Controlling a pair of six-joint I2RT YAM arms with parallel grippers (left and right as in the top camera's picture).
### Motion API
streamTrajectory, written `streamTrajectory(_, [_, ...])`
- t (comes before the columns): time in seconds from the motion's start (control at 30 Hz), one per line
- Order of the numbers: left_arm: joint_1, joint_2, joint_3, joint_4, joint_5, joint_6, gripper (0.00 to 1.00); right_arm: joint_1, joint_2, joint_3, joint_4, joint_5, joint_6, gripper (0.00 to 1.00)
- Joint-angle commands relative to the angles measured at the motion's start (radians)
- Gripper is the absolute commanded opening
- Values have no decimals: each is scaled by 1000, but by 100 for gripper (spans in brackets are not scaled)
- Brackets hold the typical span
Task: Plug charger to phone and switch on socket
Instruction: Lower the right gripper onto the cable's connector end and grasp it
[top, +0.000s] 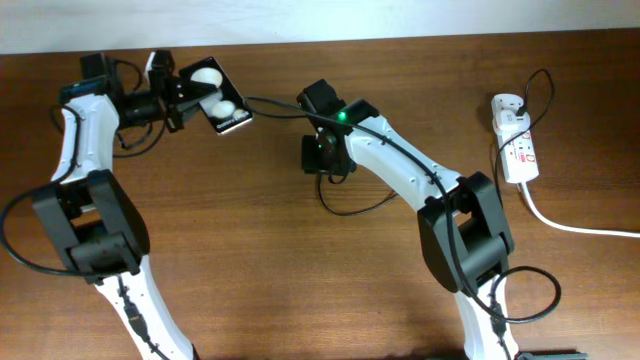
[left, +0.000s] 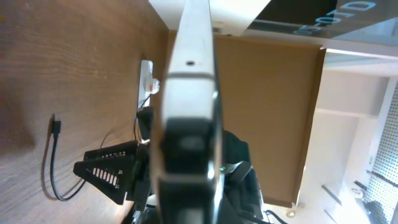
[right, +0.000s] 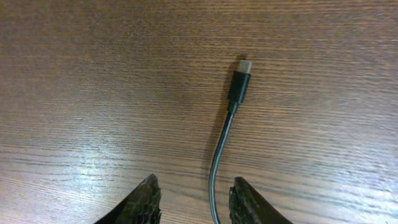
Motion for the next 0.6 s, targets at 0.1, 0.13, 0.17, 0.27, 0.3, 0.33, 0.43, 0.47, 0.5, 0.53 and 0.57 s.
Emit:
streamTrajectory(0.1, [87, -38, 8, -1, 38, 16, 0, -22, 62, 21, 23, -18, 5, 36])
streamTrajectory(0.13, [93, -38, 8, -2, 38, 16, 0, -24, 70, 21, 30, -18, 5, 36])
streamTrajectory(0.17, [95, -38, 8, -1, 37, 16, 0, -27, 78, 21, 38, -18, 5, 35])
streamTrajectory(0.27, [95, -38, 8, -2, 38, 16, 0, -32, 94, 21, 65, -17, 5, 35])
streamTrajectory(0.3, [95, -38, 8, -2, 37, 16, 0, -32, 94, 20, 77, -13, 5, 34])
streamTrajectory(0.33, [95, -38, 8, -2, 37, 16, 0, -32, 94, 20, 93, -14, 5, 34])
streamTrajectory(0.43, [95, -38, 7, -2, 37, 16, 0, -32, 94, 6, 112, 2, 5, 33])
streamTrajectory(0.47, [95, -38, 7, -2, 37, 16, 0, -32, 94, 2, 118, 2, 5, 32])
streamTrajectory(0.5, [95, -38, 7, -2, 37, 16, 0, -32, 94, -6, 128, 3, 5, 31])
streamTrajectory(0.53, [95, -38, 7, -2, 37, 17, 0, -32, 94, -10, 130, 14, 9, 30])
streamTrajectory(0.57, [95, -38, 7, -2, 37, 17, 0, -32, 94, -15, 128, 40, 31, 29])
